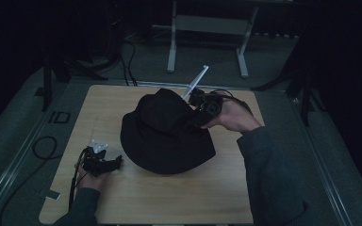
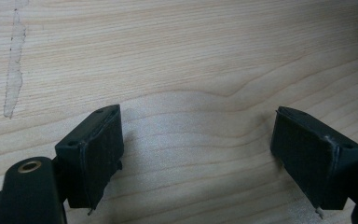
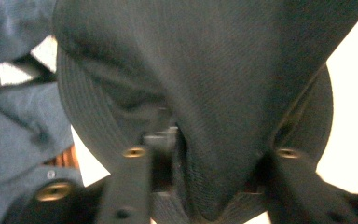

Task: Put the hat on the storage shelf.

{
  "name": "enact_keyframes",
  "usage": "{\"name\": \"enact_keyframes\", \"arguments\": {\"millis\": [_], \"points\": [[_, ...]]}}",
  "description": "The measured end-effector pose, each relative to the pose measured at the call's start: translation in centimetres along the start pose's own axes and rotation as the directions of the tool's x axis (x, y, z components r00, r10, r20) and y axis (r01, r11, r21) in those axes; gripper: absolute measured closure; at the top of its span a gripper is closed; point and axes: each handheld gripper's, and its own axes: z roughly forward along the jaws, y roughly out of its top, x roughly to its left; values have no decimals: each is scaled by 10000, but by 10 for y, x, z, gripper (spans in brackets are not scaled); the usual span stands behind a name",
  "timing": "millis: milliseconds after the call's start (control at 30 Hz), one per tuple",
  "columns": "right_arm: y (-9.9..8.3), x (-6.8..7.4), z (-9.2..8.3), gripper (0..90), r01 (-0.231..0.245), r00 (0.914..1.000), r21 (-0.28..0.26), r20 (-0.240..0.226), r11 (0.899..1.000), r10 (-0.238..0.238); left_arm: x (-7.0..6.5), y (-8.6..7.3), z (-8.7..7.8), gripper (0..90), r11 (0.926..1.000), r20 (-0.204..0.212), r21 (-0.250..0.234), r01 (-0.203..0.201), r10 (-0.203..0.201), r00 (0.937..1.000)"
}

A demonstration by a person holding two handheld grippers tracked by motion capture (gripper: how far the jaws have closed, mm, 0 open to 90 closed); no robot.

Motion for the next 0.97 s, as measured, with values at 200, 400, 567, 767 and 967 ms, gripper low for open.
{"name": "enact_keyframes", "arguments": {"millis": [200,400,567,767,967], "points": [[3,1,1,322,-422,9981,-331,429,9986,436,0,0,0,175,10000,0,1,-1,1,10000],[1,-1,-4,181,-689,9951,-666,669,9954,733,0,0,0,175,10000,1,0,-2,2,10000],[-6,-2,-9,114,-799,9938,-650,727,9947,846,0,0,0,175,10000,1,2,-2,2,10000],[-17,-3,-15,107,-830,9939,-495,691,9953,863,0,0,0,175,10000,1,0,1,-1,10000],[-28,-3,-19,109,-535,9954,-367,773,9979,563,0,0,0,175,10000,4,-4,-2,2,10000]]}}
